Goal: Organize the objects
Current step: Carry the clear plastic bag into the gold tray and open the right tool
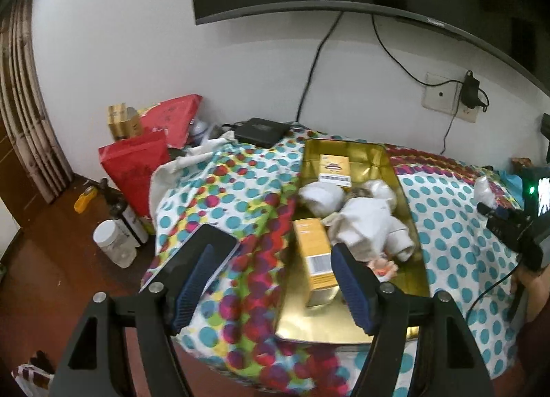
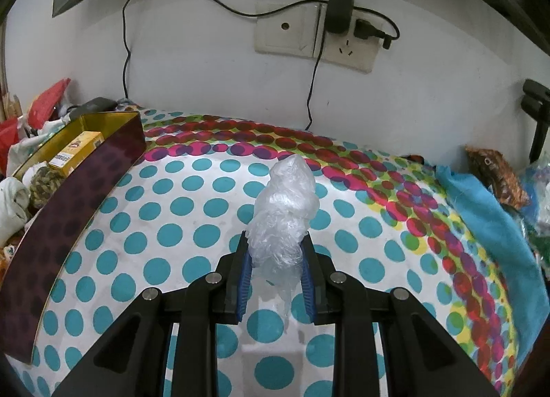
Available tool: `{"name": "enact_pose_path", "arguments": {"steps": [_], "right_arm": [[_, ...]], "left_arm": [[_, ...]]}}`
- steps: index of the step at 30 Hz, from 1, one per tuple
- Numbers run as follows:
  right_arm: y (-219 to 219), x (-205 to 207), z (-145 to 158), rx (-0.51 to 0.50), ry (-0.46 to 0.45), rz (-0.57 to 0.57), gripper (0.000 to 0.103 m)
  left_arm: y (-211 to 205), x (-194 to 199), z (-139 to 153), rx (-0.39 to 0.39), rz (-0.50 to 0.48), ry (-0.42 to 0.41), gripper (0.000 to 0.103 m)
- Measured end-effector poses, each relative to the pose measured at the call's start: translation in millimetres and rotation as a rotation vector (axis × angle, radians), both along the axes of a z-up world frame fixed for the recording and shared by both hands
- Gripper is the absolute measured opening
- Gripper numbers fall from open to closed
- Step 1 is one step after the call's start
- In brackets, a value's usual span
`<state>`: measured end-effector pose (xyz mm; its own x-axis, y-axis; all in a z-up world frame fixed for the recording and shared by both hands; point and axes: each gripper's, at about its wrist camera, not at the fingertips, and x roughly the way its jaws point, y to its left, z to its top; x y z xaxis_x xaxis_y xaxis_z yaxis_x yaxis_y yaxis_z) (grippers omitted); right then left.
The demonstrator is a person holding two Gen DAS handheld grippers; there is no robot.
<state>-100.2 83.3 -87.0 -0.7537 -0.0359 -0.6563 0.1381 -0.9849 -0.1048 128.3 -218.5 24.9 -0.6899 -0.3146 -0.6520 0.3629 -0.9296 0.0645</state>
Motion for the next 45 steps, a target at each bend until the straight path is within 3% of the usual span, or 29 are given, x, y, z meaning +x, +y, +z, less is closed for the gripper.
{"name": "enact_pose_path", "arguments": {"steps": [7,13,18,22,28,45], "right_arm": [[-24.4,3.8,38.8,-0.073,0.052,0.052,0.024],[-79.0,23.8,74.5,-0.121,0.102,0.205,0.024],[-127.9,24.5,89.6,-0.139,0.078,0.321,0.024],[-168.0,9.4,85.0,-0.106,0.025,0.37,0.024],[-200.7,-23.1,60.8,-0.073,-0.08,0.358,0.024],[-224.7,-53.1,29.0,0.017,-0.176,0.297,0.028]], "left_arm": [[-20.5,12.5,-4.6,0.025,0.04,0.008,0.073],[-21.9,16.4,-9.1,0.035,0.031,0.011,0.073],[-19.9,13.4,-10.6,0.022,0.024,0.007,0.073],[-20.4,11.8,-10.8,0.029,0.011,0.007,0.073],[-25.1,7.7,-10.9,0.045,0.007,0.011,0.073],[-27.1,-18.3,-16.5,0.071,-0.011,-0.017,0.073]]}}
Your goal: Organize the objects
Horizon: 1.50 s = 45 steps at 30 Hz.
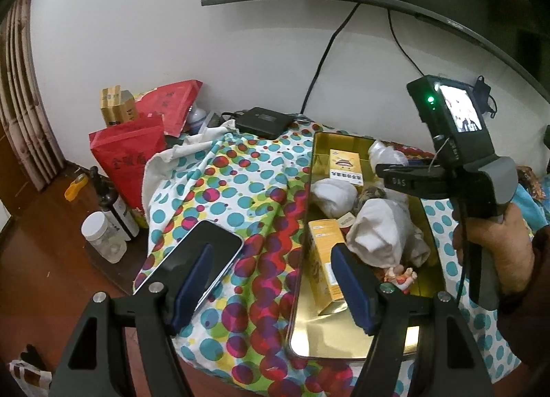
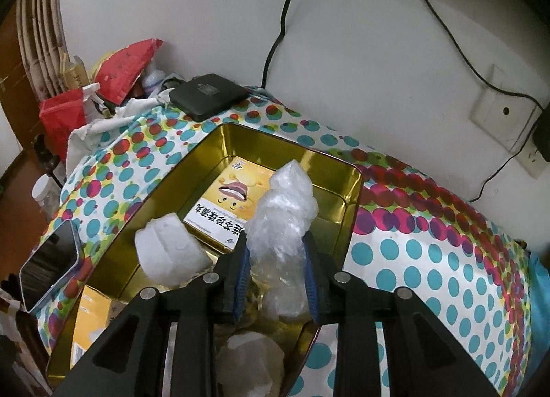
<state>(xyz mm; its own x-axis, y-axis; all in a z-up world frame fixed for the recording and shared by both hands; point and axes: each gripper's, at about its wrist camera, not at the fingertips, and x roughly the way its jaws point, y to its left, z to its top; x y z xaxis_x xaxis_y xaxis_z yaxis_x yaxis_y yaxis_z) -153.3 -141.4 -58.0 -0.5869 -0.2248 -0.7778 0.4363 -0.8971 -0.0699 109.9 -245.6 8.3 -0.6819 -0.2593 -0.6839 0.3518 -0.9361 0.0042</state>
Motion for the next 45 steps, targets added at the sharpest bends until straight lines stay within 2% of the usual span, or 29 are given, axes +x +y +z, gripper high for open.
{"name": "enact_pose_path", "arguments": {"steps": [4,8,11,18,22,31,37,45], "right_arm": [[0.5,-1.8,-2.3,0.005,-0.01,-0.008,0.036],[2.8,0.0,-0.8,0.006,0.014,-0.031,0.067],[6.1,3.6,6.2,-0.005,0.052,-0.051,0.081],[9.0,18.3,27.3,0.045,0.153,-0.078,0.1],[16.5,34.0,42.3,0.074,0.206,-0.116,0.102],[47.6,87.9,58.7,0.042,0.14,-0.137,0.102],[74.3,133.8,69.8,0.031,0.153,-0.158,0.103],[105.3,172.8,75.1,0.015,0.139,-0.174,0.103]], "left_arm": [[3.8,-5.1,1.4,0.001,-0.007,0.002,0.073],[7.6,-8.7,2.9,-0.004,-0.012,0.002,0.073],[9.7,-11.9,3.0,-0.008,-0.014,0.0,0.073],[17.8,-14.9,5.2,-0.021,-0.021,-0.013,0.073],[24.7,-16.6,7.2,-0.024,-0.031,-0.023,0.073],[43.9,-14.8,18.8,-0.048,-0.05,-0.022,0.078],[54.1,-13.7,23.4,-0.033,-0.068,-0.037,0.08],[67.0,-16.5,27.0,-0.022,-0.086,-0.05,0.08]]}}
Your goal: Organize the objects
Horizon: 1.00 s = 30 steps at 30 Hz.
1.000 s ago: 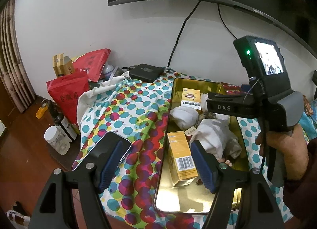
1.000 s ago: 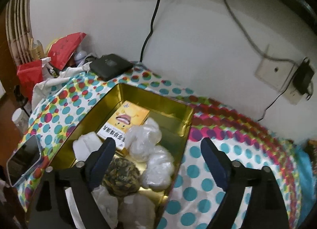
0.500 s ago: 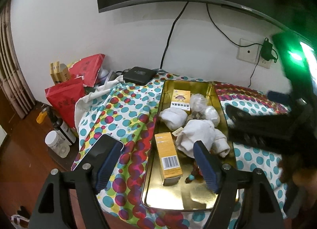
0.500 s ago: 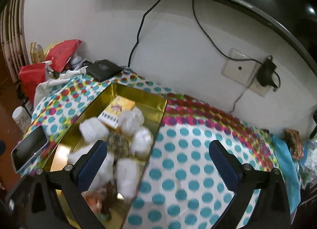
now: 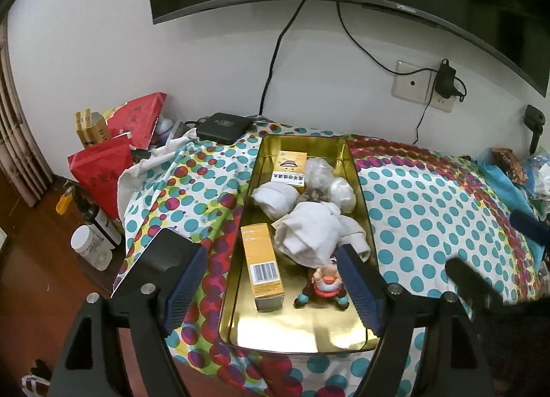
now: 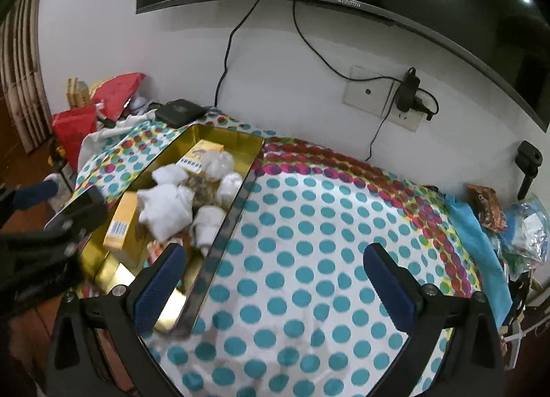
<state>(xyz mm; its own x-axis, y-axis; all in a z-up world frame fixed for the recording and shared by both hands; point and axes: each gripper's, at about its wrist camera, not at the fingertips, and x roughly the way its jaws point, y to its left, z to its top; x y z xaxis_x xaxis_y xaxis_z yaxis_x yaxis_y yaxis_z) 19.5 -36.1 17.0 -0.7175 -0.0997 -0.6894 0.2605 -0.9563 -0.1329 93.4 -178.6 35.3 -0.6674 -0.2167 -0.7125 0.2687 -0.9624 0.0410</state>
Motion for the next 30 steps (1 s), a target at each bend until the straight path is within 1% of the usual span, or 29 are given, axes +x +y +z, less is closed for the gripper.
{"name": "enact_pose_path", "arguments": {"steps": [6,13,18,22,26,30], "right_arm": [[-2.6,20.0,-8.5,-0.01,-0.046,0.049,0.103],[-17.0,30.1,-15.4,-0.036,-0.102,0.113,0.103],[-22.4,30.9,-14.6,-0.039,-0.101,0.123,0.103],[-21.4,26.2,-14.2,-0.04,-0.109,0.118,0.103],[-19.7,22.2,-13.8,-0.045,-0.113,0.113,0.103],[-20.0,21.4,-14.3,-0.048,-0.117,0.115,0.103]], "left_arm": [[12.0,-0.3,2.8,-0.027,-0.013,-0.009,0.08],[10.4,-0.9,4.3,-0.019,0.004,-0.031,0.08],[8.4,0.2,6.0,-0.01,0.012,-0.041,0.08],[7.2,2.2,7.7,-0.026,0.018,-0.043,0.08],[4.5,3.5,7.9,-0.015,0.023,-0.052,0.08],[6.0,3.3,6.7,-0.047,0.029,-0.065,0.08]]}}
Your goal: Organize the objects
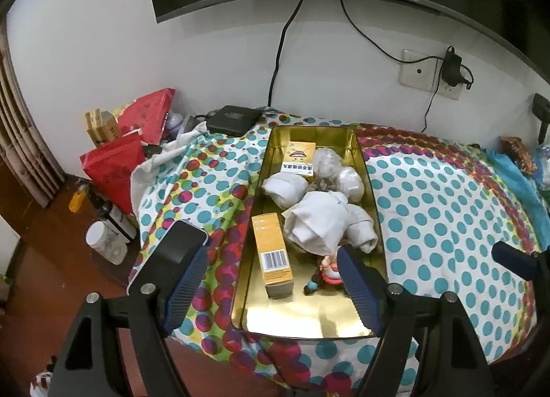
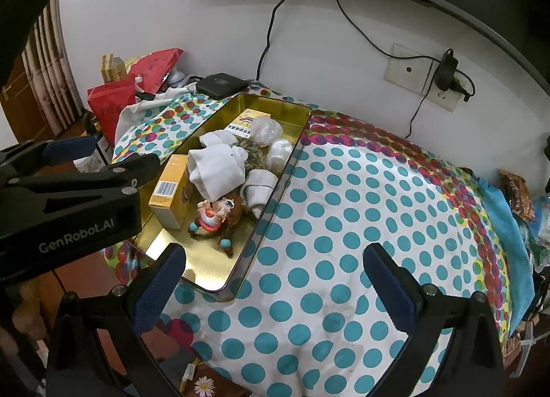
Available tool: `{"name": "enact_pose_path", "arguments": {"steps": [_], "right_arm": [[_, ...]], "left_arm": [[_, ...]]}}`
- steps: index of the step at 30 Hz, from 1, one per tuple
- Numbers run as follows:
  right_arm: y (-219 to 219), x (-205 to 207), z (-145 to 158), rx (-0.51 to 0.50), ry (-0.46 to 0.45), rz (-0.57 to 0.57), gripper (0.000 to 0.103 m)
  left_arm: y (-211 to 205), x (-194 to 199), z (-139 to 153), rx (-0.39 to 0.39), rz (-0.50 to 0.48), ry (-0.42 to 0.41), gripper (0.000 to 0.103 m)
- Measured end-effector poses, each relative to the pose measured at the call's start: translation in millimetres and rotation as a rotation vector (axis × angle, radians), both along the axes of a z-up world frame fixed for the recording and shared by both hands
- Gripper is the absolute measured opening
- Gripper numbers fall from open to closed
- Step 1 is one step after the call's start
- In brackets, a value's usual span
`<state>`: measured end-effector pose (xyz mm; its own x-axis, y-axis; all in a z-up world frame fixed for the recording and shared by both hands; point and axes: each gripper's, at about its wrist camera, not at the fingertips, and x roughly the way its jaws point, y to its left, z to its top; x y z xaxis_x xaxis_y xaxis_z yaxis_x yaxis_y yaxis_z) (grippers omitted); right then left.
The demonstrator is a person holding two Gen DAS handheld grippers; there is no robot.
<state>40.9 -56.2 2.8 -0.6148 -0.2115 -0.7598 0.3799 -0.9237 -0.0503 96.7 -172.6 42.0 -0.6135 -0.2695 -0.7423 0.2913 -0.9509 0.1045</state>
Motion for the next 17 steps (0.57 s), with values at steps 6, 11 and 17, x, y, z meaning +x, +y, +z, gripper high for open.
{"name": "enact_pose_path", "arguments": {"steps": [6,11,17], "right_arm": [[-2.7,0.3,-0.7,0.009,-0.001,0.009,0.103],[-1.7,-0.5,-0.8,0.005,-0.007,0.012,0.103],[-1.7,-2.4,-0.1,0.012,-0.01,0.011,0.103]], "left_arm": [[1.3,-0.1,-1.4,0.029,-0.028,-0.002,0.08],[2.8,0.0,-1.5,0.032,-0.04,0.009,0.08],[6.2,0.7,-0.2,0.013,-0.044,0.016,0.08]]}}
